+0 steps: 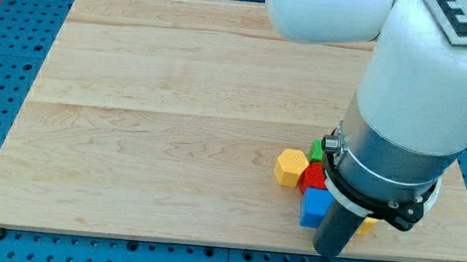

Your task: Push arm to the bottom of green circle

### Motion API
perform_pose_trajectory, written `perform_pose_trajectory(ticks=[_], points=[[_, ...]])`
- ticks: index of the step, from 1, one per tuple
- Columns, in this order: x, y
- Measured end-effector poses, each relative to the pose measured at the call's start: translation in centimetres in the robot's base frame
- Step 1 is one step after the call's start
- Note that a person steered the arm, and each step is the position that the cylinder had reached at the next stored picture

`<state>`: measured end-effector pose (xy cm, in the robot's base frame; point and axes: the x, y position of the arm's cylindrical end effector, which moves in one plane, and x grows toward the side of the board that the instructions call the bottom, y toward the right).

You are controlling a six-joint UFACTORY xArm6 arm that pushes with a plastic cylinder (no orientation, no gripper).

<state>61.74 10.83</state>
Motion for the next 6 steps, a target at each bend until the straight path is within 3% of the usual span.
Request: perform_pose_trajectory(ticks=[4,6], points=[[0.0,1.1],[-0.2,4.8]])
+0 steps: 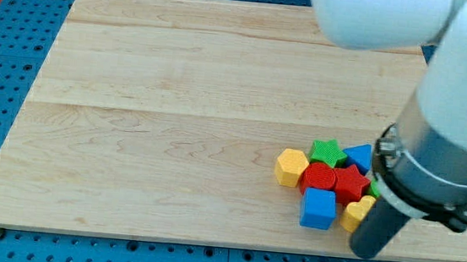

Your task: Push arm to the bottom of green circle

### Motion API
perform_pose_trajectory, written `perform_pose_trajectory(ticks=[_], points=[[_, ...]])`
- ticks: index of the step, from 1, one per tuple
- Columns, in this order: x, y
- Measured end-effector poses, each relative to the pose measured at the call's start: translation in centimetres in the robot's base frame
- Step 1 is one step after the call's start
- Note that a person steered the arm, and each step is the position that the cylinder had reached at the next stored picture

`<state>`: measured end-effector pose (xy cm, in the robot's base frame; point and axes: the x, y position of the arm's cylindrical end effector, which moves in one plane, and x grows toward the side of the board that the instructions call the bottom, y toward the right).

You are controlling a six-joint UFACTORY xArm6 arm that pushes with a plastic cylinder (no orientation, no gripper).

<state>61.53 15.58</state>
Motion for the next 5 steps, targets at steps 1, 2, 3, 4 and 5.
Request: perform_pose_trajectory(ticks=[1,2,3,4,5], points=[[-0.5,2.0],[-1.5,2.6],[-2.9,2.9],[-5.4,4.3],[-7.2,3.4]])
